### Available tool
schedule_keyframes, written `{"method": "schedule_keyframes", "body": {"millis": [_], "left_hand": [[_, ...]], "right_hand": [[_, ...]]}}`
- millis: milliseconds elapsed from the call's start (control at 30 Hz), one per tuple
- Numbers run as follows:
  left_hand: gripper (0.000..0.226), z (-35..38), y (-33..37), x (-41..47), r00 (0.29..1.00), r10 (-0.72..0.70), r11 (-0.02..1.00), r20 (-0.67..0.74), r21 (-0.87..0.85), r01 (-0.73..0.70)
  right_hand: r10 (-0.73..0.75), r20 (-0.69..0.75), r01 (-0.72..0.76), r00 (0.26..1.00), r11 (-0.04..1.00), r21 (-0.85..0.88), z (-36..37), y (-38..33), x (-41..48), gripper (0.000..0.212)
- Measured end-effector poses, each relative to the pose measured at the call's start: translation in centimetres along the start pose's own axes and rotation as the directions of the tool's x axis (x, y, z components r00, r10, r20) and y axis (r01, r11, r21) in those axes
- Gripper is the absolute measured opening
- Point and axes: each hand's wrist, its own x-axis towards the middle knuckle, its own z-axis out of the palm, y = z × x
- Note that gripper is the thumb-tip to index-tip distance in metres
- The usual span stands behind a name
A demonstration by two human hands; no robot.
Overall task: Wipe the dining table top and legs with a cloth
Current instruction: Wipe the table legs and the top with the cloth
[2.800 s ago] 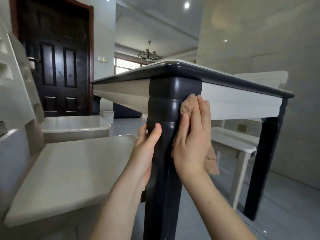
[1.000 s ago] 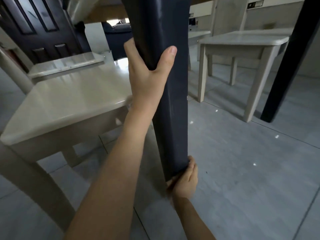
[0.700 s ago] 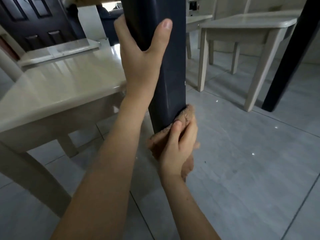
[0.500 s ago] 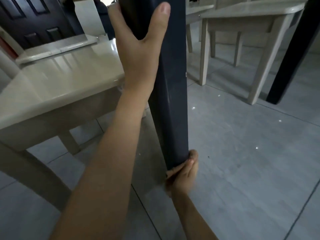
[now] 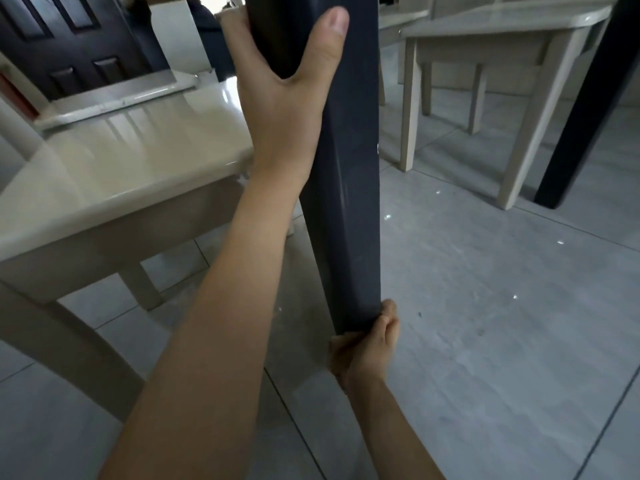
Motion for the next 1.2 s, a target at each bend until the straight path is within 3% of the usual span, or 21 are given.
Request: {"method": "schedule_keyframes", "body": {"millis": [100,167,200,267,333,367,467,533,600,733,900,967,1067,1200], "left_hand": [[0.057,0.1,0.5,-0.4,1.0,-0.022,0.999,0.005,0.042,0.022],[0.057,0.0,0.4,-0.4,0.999,-0.042,0.998,0.015,0.037,0.042],[0.056,-0.1,0.6,-0.3,0.999,-0.043,0.998,0.009,0.054,0.043],[0.053,-0.1,0.7,-0.4,0.999,-0.042,0.997,0.029,0.072,0.04],[0.053,-0.2,0.6,-0.4,0.997,-0.056,0.995,0.043,0.084,0.052],[0.055,-0.3,0.6,-0.4,0.997,-0.063,0.995,0.049,0.081,0.059],[0.056,-0.4,0.7,-0.3,0.996,-0.072,0.995,0.046,0.075,0.069],[0.055,-0.4,0.8,-0.3,0.996,-0.075,0.995,0.039,0.066,0.073],[0.058,-0.4,1.0,-0.3,0.996,-0.077,0.995,0.042,0.063,0.074],[0.064,-0.4,1.2,-0.2,0.994,-0.088,0.995,0.058,0.05,0.085],[0.066,-0.5,1.5,-0.4,0.991,-0.112,0.992,0.067,0.061,0.108],[0.065,-0.5,1.6,-0.4,0.99,-0.129,0.99,0.065,0.066,0.125],[0.06,-0.6,1.6,-0.3,0.988,-0.142,0.988,0.06,0.071,0.138],[0.052,-0.7,1.6,-0.3,0.987,-0.151,0.986,0.062,0.086,0.146]], "right_hand": [[-0.053,0.102,0.046,0.993,0.996,0.071,2.1,-4.7,-2.9,0.013],[-0.163,0.111,0.163,0.98,0.987,0.005,3.8,-7.5,-4.6,0.018],[-0.329,0.13,0.341,0.935,0.937,-0.075,4.5,-8.2,-5.2,0.022],[-0.628,0.195,0.656,0.753,0.74,-0.15,5.1,-8.6,-6.5,0.042],[-0.721,0.181,0.742,0.669,0.635,-0.214,4.8,-6.7,-5.4,0.05],[-0.727,0.16,0.74,0.667,0.624,-0.25,4.3,-5.6,-4.4,0.05],[-0.63,0.087,0.62,0.772,0.716,-0.32,2.7,-3.1,-1.9,0.044],[-0.63,0.15,0.645,0.762,0.717,-0.265,1.2,-1.3,-0.9,0.039],[-0.616,0.137,0.621,0.776,0.707,-0.338,-0.3,0.8,-0.2,0.045],[-0.362,0.156,0.391,0.919,0.789,-0.473,-4.4,6.8,3.8,0.059],[-0.238,0.167,0.283,0.957,0.63,-0.723,-6.2,5.5,4.1,0.048],[-0.213,0.142,0.25,0.967,0.663,-0.706,-6.3,4.8,4.0,0.049],[-0.153,0.098,0.181,0.983,0.808,-0.561,-5.8,4.2,3.6,0.046],[-0.238,0.102,0.256,0.966,0.821,-0.511,-3.6,2.3,1.9,0.047]]}}
